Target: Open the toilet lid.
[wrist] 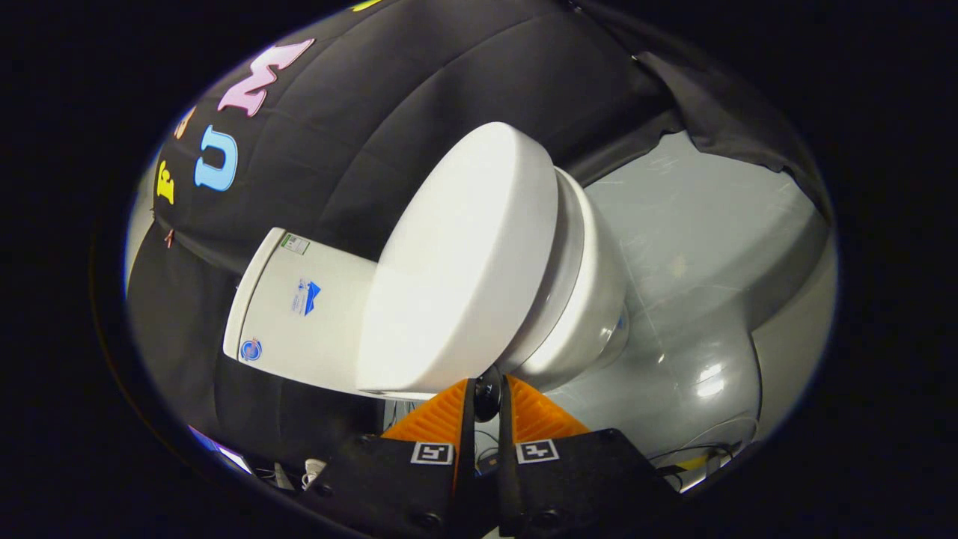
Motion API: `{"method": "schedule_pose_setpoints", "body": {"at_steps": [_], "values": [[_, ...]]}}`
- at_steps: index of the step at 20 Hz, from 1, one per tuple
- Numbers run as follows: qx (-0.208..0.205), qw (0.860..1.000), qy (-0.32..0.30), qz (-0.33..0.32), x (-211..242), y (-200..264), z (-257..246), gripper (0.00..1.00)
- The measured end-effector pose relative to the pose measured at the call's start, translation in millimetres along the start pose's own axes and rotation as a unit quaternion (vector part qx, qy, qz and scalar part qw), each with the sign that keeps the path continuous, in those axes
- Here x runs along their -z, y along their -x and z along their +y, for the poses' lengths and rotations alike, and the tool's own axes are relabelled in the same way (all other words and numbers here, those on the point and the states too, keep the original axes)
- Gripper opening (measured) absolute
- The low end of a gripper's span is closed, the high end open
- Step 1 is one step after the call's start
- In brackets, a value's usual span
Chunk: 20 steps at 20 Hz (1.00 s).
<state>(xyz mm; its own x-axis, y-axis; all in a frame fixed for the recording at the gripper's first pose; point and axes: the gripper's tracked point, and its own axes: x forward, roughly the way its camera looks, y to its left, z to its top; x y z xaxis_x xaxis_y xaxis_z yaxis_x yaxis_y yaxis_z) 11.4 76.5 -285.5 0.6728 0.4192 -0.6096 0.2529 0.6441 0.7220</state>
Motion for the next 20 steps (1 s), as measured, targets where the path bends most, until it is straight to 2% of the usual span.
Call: {"method": "schedule_pose_setpoints", "body": {"at_steps": [8, 12, 15, 20], "values": [[-0.026, 0.998, 0.062, -0.022, -17.4, 23.9, 43.3, 0.16], [-0.048, 0.994, 0.093, -0.036, -27.3, 38.7, 81.6, 0.15], [-0.080, 0.985, 0.145, -0.044, -35.7, 54.1, 125.7, 0.15], [-0.125, 0.961, 0.242, -0.043, -39.9, 60.1, 206.8, 0.16]]}}
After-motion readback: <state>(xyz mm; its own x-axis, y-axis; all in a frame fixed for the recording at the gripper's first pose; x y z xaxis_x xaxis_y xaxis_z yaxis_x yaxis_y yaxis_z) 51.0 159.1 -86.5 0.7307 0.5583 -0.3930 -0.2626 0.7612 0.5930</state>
